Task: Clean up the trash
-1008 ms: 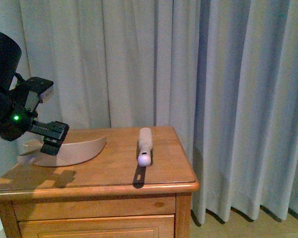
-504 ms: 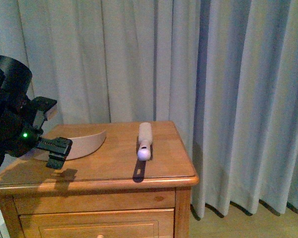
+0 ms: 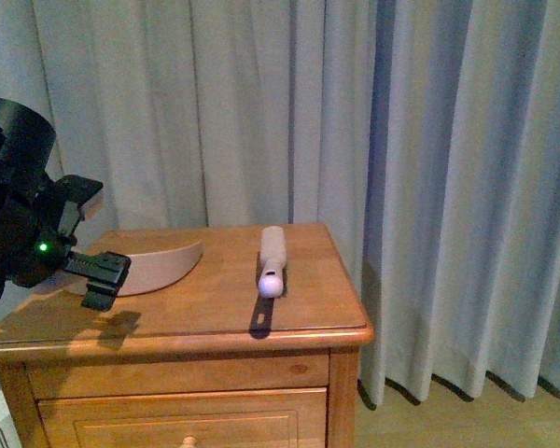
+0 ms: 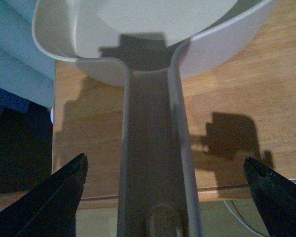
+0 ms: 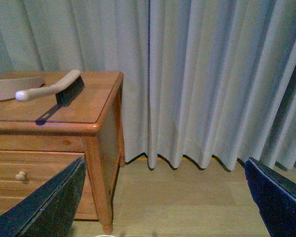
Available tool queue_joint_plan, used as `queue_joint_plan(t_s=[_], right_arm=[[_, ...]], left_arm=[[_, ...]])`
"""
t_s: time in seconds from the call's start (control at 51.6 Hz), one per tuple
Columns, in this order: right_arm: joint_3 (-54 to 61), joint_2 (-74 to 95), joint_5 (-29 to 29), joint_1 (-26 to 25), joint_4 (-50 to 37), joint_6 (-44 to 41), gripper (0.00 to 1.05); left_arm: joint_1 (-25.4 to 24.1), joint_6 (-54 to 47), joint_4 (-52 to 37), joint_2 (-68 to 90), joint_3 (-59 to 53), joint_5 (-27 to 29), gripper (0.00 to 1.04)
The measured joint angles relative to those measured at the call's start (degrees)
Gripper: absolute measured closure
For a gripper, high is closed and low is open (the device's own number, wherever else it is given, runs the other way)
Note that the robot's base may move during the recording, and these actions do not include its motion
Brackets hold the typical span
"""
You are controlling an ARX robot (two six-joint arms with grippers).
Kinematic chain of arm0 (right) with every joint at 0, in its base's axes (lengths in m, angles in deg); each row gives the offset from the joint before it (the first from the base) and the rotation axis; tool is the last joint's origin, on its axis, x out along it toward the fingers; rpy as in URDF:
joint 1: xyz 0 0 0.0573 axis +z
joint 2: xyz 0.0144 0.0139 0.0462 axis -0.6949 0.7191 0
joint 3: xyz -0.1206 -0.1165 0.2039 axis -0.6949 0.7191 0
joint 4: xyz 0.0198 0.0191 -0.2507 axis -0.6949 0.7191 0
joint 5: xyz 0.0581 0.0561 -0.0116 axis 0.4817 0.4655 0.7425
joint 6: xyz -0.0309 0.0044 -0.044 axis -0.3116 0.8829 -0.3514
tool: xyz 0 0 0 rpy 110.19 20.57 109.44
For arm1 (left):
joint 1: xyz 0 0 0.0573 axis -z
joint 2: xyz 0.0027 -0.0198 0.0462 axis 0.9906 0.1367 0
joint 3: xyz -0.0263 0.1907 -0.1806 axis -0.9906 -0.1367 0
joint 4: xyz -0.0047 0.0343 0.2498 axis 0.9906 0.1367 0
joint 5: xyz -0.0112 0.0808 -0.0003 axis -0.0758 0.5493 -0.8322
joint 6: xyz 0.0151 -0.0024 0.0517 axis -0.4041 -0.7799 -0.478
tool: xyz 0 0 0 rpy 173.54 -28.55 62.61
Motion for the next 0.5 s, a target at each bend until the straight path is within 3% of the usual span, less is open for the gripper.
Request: queue_joint_plan(t_s=[0.078, 0.194, 0.388, 0.504], right_arm=[[0.00, 0.00, 0.00, 0.00, 0.00, 0.00, 0.07], [0.00, 0.00, 0.00, 0.00, 0.00, 0.00, 0.07], [0.00, 0.00, 0.00, 0.00, 0.00, 0.02, 0.07], [0.00, 0.00, 0.00, -0.02, 0.00, 0.00, 0.07]], left_arm=[[-0.04, -0.37, 0.35, 0.00, 0.00, 0.04, 0.10], [-0.20, -0.35, 0.83, 0.00, -0.02, 0.20, 0.36], [-0.39, -0.33, 1.20, -0.04, -0.02, 0.13, 0.67], [-0.39, -0.17, 1.22, -0.22, -0.02, 0.15, 0.77]])
